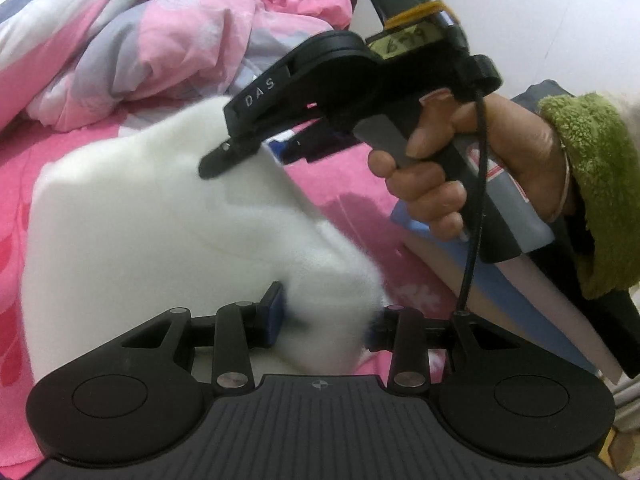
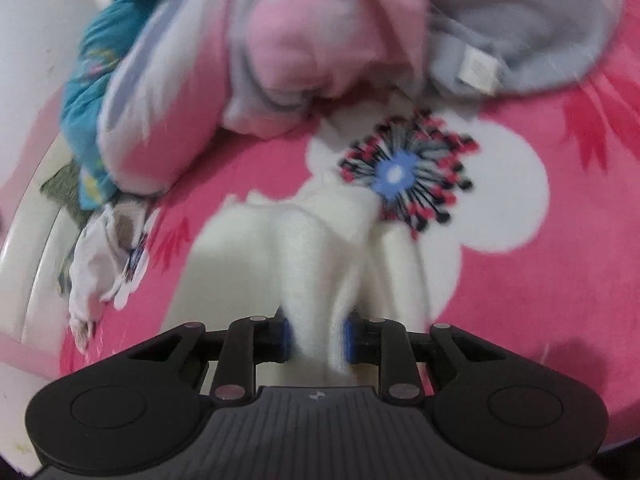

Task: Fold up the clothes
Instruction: 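Lift the sweater edge with both grippers and fold it over the sweater, then lower the folded sweater onto the bedspread and open both grippers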

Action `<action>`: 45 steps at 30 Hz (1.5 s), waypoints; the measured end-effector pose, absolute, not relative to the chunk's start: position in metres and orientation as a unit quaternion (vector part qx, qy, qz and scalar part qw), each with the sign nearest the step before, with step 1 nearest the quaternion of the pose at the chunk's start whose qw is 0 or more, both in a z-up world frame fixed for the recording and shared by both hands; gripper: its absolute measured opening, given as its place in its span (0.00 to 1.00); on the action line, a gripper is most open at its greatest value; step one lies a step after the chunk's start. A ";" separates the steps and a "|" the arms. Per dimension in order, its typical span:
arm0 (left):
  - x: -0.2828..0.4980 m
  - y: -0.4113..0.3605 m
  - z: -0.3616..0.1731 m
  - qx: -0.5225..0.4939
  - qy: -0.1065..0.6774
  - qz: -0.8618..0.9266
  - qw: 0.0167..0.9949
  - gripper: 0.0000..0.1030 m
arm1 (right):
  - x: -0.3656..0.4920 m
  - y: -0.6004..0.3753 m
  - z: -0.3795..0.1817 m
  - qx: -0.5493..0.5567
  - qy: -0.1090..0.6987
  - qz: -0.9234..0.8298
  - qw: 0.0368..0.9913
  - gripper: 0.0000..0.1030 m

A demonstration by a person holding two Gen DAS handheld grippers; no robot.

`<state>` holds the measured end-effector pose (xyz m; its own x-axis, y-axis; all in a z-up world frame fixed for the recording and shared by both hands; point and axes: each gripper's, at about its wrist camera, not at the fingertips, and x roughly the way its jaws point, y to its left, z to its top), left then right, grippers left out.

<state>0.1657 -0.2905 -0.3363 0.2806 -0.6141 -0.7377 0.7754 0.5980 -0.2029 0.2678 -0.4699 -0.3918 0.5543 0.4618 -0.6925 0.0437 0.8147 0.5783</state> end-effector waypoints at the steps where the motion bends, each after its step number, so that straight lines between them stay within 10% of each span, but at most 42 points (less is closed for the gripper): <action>1: 0.164 -0.291 -0.335 0.104 0.404 -0.437 0.797 0.35 | 0.267 -0.468 -0.388 0.269 0.448 0.137 0.842 0.25; 12: 0.158 -0.314 -0.340 0.094 0.405 -0.399 0.817 0.63 | 0.291 -0.479 -0.403 0.267 0.486 0.136 0.821 0.30; 23: 0.142 -0.260 -0.293 0.017 0.382 -0.354 0.854 0.64 | 0.236 -0.454 -0.298 0.110 0.487 0.173 0.849 0.42; 30: 0.149 -0.216 -0.310 0.102 0.369 -0.301 0.873 0.63 | 0.231 -0.461 -0.344 0.244 0.609 0.143 0.741 0.40; 32: 0.151 -0.212 -0.322 0.124 0.365 -0.303 0.871 0.63 | 0.235 -0.458 -0.361 0.253 0.627 0.145 0.722 0.26; 45: 0.139 -0.199 -0.313 0.133 0.354 -0.311 0.872 0.63 | 0.221 -0.424 -0.350 -0.003 0.576 0.187 0.796 0.23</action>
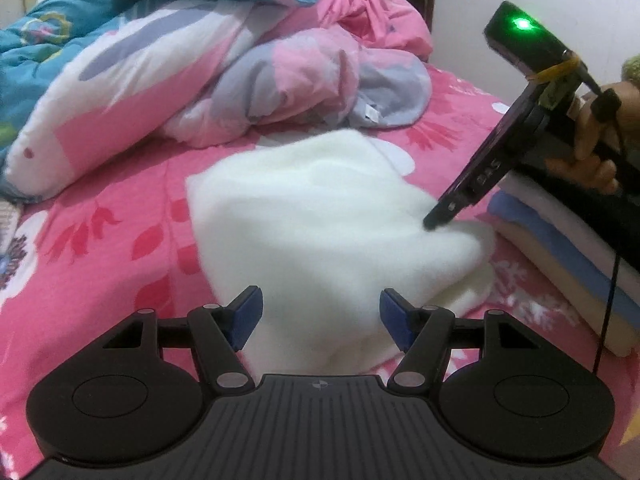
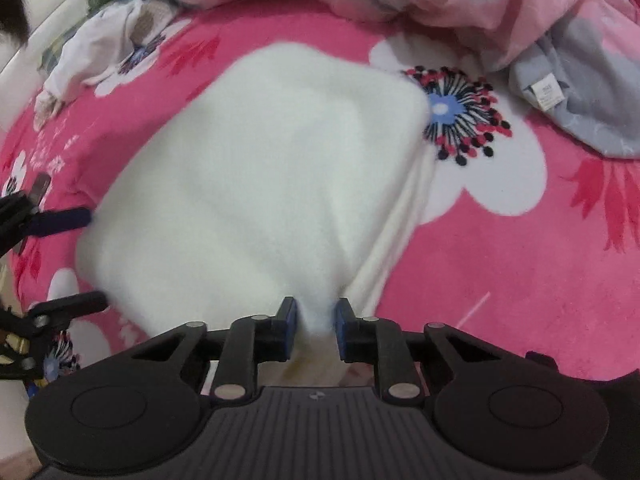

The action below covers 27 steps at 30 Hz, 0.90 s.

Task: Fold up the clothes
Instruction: 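Lower the folded sweater onto the bedspread and open both grippers, then press the folded sweater edge with the right gripper while the left gripper withdraws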

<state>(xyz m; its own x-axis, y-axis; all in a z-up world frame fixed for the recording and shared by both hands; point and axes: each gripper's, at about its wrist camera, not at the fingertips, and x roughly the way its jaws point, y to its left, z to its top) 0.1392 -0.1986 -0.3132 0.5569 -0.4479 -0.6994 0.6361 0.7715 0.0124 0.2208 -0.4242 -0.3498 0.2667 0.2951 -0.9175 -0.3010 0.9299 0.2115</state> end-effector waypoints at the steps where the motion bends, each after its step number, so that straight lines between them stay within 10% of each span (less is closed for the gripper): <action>1: 0.138 -0.193 -0.310 0.131 0.353 -0.307 0.874 0.63 | 0.219 -0.425 -0.342 -0.007 0.572 0.185 0.799 0.24; 9: 0.141 -0.175 -0.319 0.124 0.380 -0.295 0.868 0.61 | 0.194 -0.393 -0.263 -0.087 0.478 0.280 0.828 0.25; 15: 0.135 -0.180 -0.345 0.155 0.391 -0.286 0.861 0.61 | 0.173 -0.359 -0.339 -0.250 0.510 0.327 0.755 0.23; 27: 0.139 -0.180 -0.370 0.137 0.353 -0.266 0.886 0.57 | 0.184 -0.357 -0.351 -0.227 0.546 0.303 0.747 0.24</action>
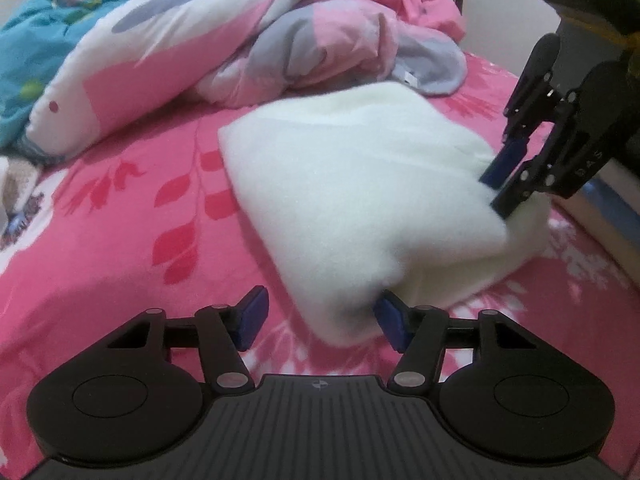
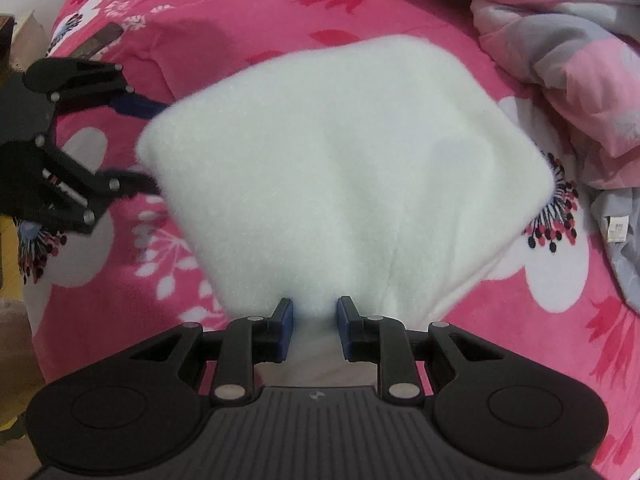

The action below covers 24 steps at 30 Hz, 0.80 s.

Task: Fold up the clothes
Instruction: 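Press the folded sweater edge with the right gripper while the left gripper withdraws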

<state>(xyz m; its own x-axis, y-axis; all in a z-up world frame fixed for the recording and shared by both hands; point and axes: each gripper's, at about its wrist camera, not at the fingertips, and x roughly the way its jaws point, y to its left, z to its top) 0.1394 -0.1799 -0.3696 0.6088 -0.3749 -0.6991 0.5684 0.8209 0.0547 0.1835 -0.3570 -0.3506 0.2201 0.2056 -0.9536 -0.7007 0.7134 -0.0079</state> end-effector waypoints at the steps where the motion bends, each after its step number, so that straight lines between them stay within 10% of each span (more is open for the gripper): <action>1: 0.142 -0.176 -0.369 0.122 0.356 -0.255 0.891 0.57 | 0.184 -0.356 -0.351 -0.229 0.548 0.301 0.746 0.24; 24: 0.160 -0.125 -0.399 -0.045 0.446 -0.183 0.875 0.69 | 0.204 -0.250 -0.315 -0.236 0.512 0.362 0.742 0.16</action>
